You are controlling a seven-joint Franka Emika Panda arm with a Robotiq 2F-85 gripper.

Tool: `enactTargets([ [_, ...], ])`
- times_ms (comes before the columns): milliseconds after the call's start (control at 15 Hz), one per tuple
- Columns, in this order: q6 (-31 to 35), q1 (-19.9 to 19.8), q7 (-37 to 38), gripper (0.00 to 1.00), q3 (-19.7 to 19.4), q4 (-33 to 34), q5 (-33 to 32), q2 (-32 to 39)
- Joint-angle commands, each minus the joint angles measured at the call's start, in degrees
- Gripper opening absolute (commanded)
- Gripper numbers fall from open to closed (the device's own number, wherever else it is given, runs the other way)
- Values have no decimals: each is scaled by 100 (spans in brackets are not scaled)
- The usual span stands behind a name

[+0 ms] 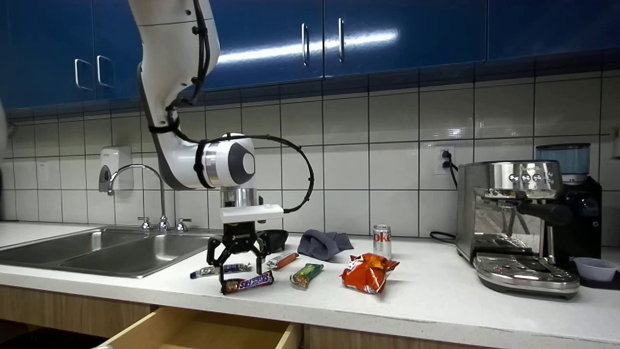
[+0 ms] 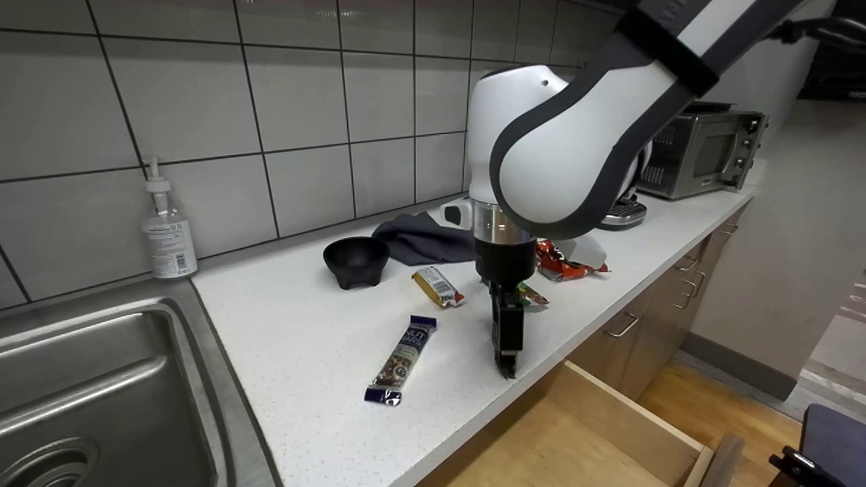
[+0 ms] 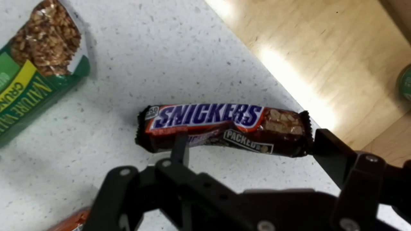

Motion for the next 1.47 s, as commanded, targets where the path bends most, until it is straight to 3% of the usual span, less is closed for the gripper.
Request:
enactTargets([
  [0, -383, -34, 646, 100, 114, -49, 121, -259],
  [600, -363, 332, 3706, 100, 14, -398, 142, -756],
  [933, -194, 543, 5428, 100, -123, -349, -6, -618],
  [1400, -109, 715, 6943, 100, -419, -65, -246, -242],
])
